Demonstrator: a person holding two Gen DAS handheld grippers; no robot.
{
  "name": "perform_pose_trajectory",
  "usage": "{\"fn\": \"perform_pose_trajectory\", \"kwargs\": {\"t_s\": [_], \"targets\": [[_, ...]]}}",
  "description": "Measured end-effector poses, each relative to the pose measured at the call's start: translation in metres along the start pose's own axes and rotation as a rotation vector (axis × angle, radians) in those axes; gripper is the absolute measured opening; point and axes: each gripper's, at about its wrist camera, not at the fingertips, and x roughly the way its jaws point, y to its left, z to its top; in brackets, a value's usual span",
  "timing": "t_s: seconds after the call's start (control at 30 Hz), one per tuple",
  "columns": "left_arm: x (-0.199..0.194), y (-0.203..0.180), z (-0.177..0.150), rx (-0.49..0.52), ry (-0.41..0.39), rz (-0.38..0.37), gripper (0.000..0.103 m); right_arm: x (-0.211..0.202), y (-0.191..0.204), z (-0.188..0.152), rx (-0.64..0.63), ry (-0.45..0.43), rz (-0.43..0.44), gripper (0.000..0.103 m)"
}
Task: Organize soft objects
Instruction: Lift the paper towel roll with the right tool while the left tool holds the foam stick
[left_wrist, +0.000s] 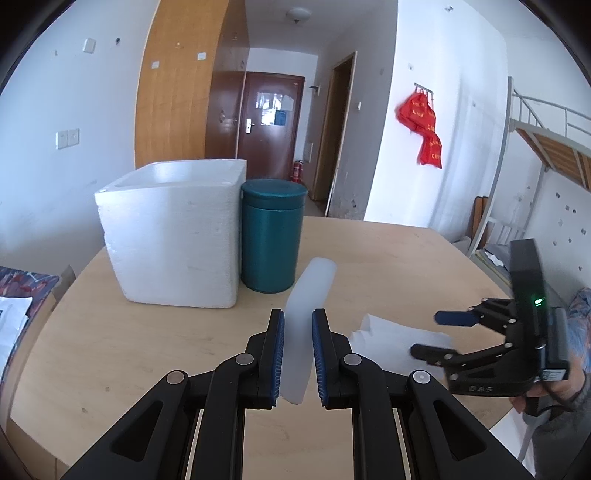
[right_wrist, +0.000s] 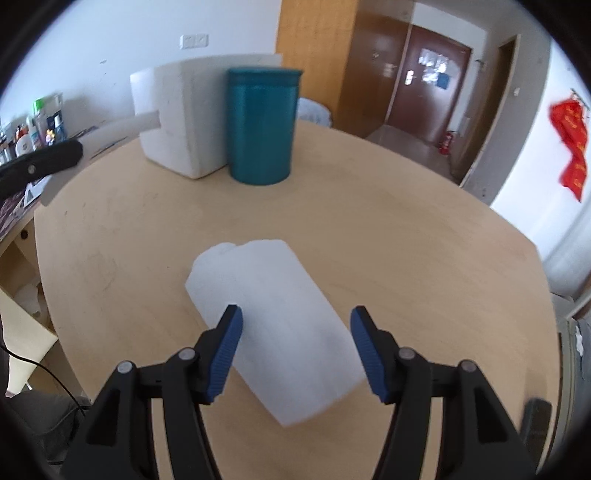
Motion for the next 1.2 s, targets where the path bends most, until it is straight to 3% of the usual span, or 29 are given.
{"fn": "perform_pose_trajectory", "kwargs": {"t_s": [0.3,0.63,0.93,1.2], "targets": [[-0.002,0.011,-0.002,-0.028,0.001,0.022,0.016,0.032,0.009,0.011,-0.029,0.071,0.134,0.066],[-0.006,0.017,-0.005,-0.046,-0.005,0.03,0.016,0.046,0.029,0.017,-0.083,0.094,0.134,0.066],[-0.012,0.019,-0.006,-0.059,-0.012,0.039,0.016,0.043,0.027,0.016,-0.012,0.103,0.163,0.045],[-0.031,0.016,-0.009,-0.056,-0.038,0.019,0.016,0.017,0.034,0.006,0.048,0.061,0.171,0.042]]}}
